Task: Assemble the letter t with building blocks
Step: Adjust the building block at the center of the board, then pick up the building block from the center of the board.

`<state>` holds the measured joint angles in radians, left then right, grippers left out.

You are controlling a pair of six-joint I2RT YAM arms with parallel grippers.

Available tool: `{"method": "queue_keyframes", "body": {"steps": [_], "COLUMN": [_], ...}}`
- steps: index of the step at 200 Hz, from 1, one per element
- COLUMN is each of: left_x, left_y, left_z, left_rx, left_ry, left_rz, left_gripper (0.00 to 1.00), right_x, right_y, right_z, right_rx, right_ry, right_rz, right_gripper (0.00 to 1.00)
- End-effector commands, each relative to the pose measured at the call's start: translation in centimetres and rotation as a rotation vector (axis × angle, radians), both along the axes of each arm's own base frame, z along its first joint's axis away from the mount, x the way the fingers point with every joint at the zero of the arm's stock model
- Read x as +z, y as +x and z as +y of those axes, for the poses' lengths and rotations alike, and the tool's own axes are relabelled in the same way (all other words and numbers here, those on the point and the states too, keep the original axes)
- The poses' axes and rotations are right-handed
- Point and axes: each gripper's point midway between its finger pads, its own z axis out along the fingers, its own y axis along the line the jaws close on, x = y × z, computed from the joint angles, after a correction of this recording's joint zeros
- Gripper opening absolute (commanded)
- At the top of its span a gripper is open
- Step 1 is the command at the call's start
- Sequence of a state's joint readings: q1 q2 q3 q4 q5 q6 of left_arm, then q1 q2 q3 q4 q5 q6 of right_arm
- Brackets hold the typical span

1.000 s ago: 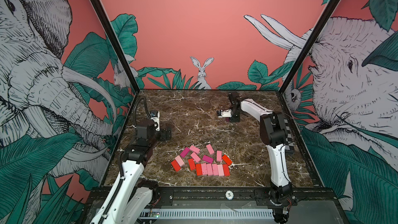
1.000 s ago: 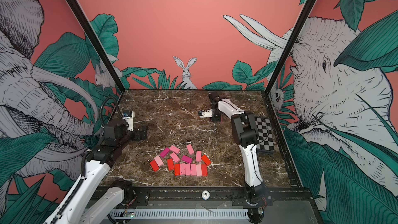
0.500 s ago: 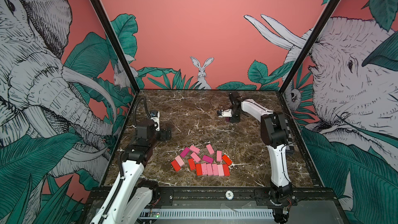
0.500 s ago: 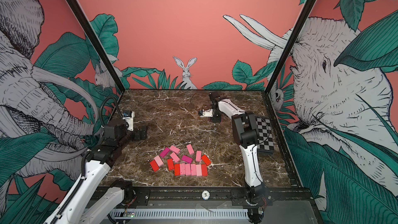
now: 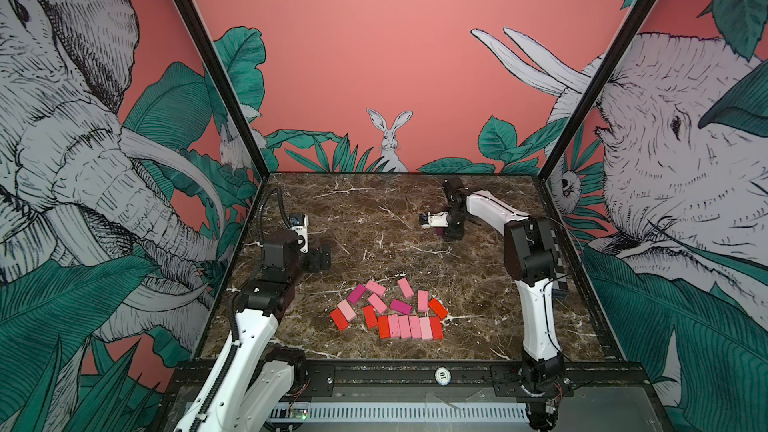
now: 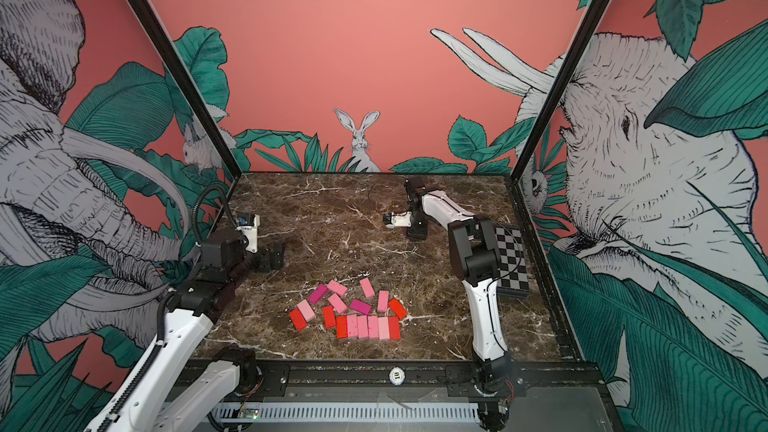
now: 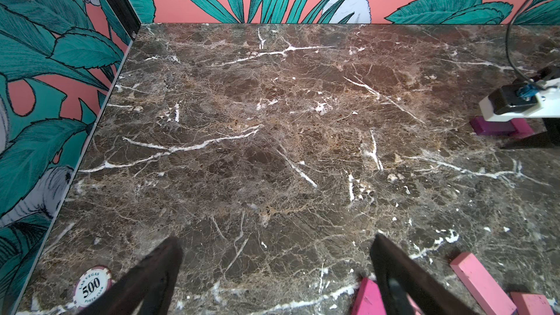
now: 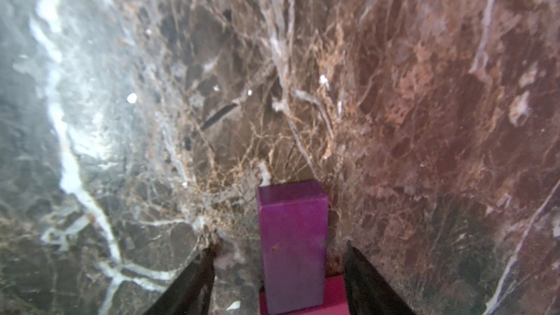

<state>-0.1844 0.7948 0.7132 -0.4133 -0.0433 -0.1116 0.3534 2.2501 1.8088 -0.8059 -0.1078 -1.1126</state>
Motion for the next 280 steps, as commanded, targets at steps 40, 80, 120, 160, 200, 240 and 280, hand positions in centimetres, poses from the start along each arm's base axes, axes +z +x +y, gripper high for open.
{"method": "queue_keyframes", "body": {"steps": [40,80,120,160,200,240,280], "left_x": [-0.2,-0.3,0.0,0.1,0.3,0.4,0.4], "left_y": [0.0,0.1,-0.1,-0.1,0.0,0.1,0.1], "left_z": [-0.1,-0.2,-0.1,-0.2,0.0,-0.1,0.1], "left_rx": [-0.007,-0.012,-0.005,-0.009,0.003,0.003,0.011], "left_ry": [-0.002,-0.005,-0.008,-0.012,-0.007,-0.013,-0.011], "left_rz": [-0.001,0.001,-0.012,-0.013,-0.018,-0.018,-0.024], "left_gripper": [0.99,0.99,0.99,0.99,0.99,0.99,0.99], "right_x": [4.8,8.3,10.5,11.9,11.1,8.3,6.2], "right_y": [-0.1,0.4,-1.1,-5.1,-11.9,-18.8,-22.4], "right_z": [0.9,1.1,0.2,-1.6,-3.1,-2.0,-0.4], "right_rx": [-0.041,-0.147,-0.482,-0.777,-0.975,-0.991,-1.005], "right_ry": [0.096,0.158,0.232,0.253,0.211,0.154,0.173], "right_rz": [-0.033,-0.088,-0.047,-0.013,0.020,0.100,0.173], "right_gripper": [0.69,0.71,0.74,0.75,0.68,0.60,0.48]}}
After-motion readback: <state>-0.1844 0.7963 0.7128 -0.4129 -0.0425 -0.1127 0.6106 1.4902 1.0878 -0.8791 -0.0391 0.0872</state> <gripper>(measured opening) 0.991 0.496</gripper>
